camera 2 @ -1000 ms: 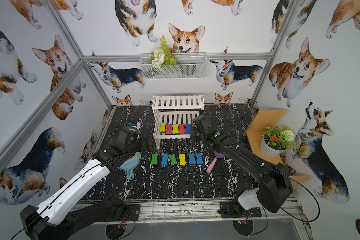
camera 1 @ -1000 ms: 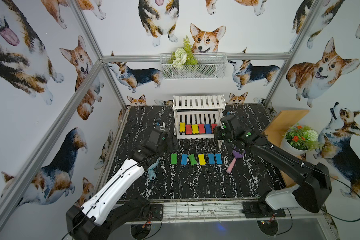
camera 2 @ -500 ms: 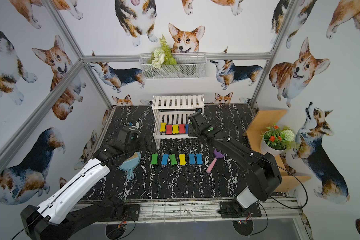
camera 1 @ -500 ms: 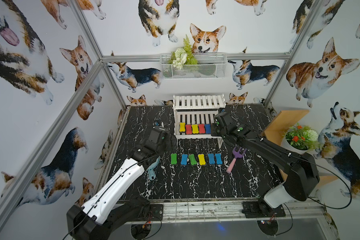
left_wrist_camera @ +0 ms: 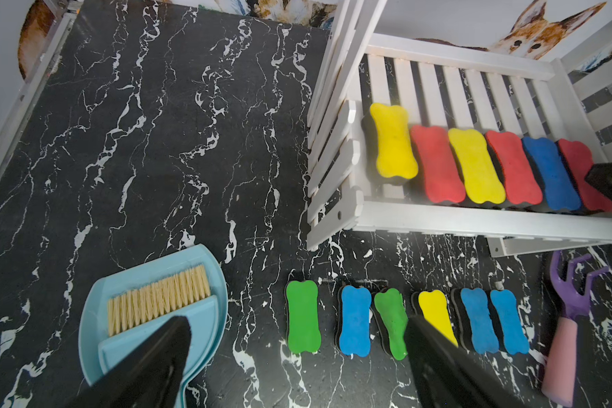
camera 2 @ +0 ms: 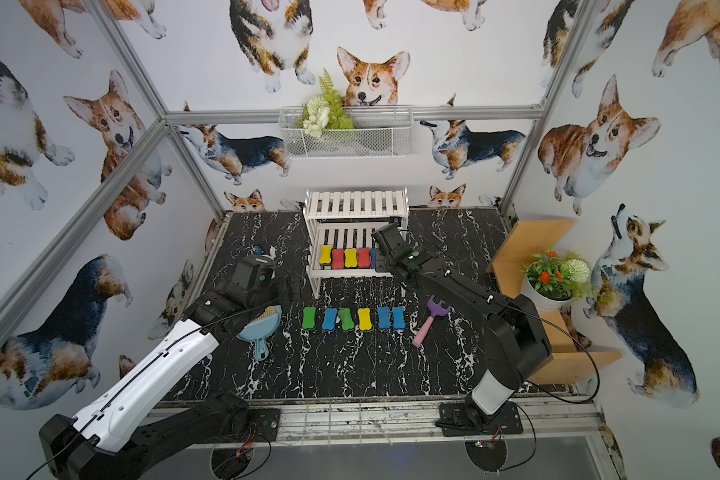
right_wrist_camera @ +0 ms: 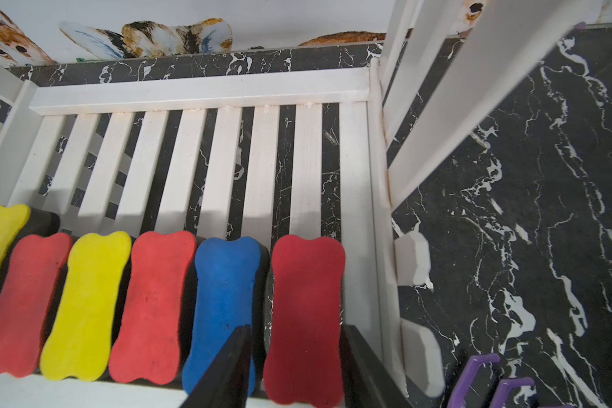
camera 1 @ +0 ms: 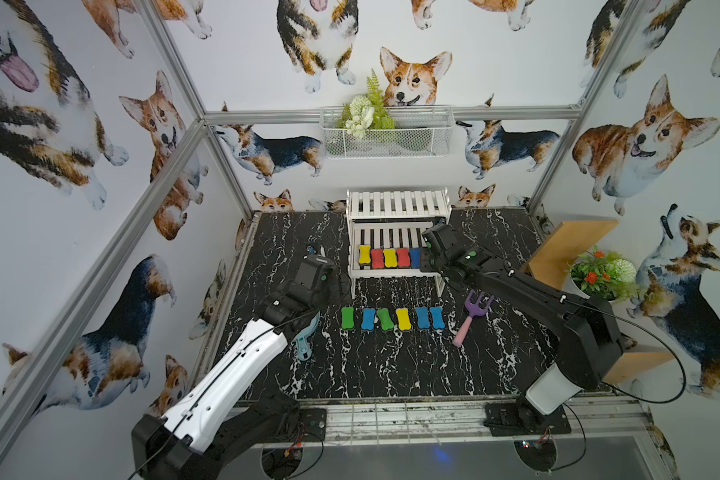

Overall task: Remove the whiteboard erasers from the shelf
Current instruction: Pick up the whiteboard eraser from the shelf.

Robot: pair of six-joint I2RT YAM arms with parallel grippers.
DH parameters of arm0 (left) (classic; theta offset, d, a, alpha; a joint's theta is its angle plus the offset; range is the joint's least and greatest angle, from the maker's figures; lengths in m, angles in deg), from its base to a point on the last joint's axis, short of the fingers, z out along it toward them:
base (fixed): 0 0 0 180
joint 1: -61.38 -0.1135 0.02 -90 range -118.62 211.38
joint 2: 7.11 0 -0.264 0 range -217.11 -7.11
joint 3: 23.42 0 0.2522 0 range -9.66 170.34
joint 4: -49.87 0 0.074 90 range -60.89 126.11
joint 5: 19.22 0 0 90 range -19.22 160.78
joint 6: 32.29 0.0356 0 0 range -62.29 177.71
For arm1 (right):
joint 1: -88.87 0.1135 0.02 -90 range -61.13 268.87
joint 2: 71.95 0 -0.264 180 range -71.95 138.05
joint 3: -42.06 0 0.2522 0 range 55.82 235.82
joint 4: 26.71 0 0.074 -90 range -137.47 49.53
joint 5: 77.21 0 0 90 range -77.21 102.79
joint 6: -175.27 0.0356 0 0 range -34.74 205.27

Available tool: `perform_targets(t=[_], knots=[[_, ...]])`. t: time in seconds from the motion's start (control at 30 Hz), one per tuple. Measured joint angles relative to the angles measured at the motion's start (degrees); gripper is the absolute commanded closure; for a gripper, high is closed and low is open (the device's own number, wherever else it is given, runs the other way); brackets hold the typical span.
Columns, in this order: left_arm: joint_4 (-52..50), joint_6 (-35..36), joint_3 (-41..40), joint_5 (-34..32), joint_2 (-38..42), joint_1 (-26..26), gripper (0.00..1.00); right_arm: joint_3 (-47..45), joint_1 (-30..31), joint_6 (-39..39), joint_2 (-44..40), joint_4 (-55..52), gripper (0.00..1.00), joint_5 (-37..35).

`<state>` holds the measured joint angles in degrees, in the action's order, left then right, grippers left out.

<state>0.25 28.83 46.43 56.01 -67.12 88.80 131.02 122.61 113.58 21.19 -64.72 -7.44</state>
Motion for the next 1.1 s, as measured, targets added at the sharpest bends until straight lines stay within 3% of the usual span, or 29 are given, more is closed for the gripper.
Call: perform_targets(t=[0.77,1.1], knots=[[-0.07,-0.02,-1.05,0.09,0.22,-1.05,0.00,0.90,-0.90,-0.28,3.78,0.39,0.54,-0.63],[-0.04,-0.02,-1.44,0.17,0.59,-1.33,0.01,1.97,-1.11,-0.26,4.39,0.26,0.64,-0.46]])
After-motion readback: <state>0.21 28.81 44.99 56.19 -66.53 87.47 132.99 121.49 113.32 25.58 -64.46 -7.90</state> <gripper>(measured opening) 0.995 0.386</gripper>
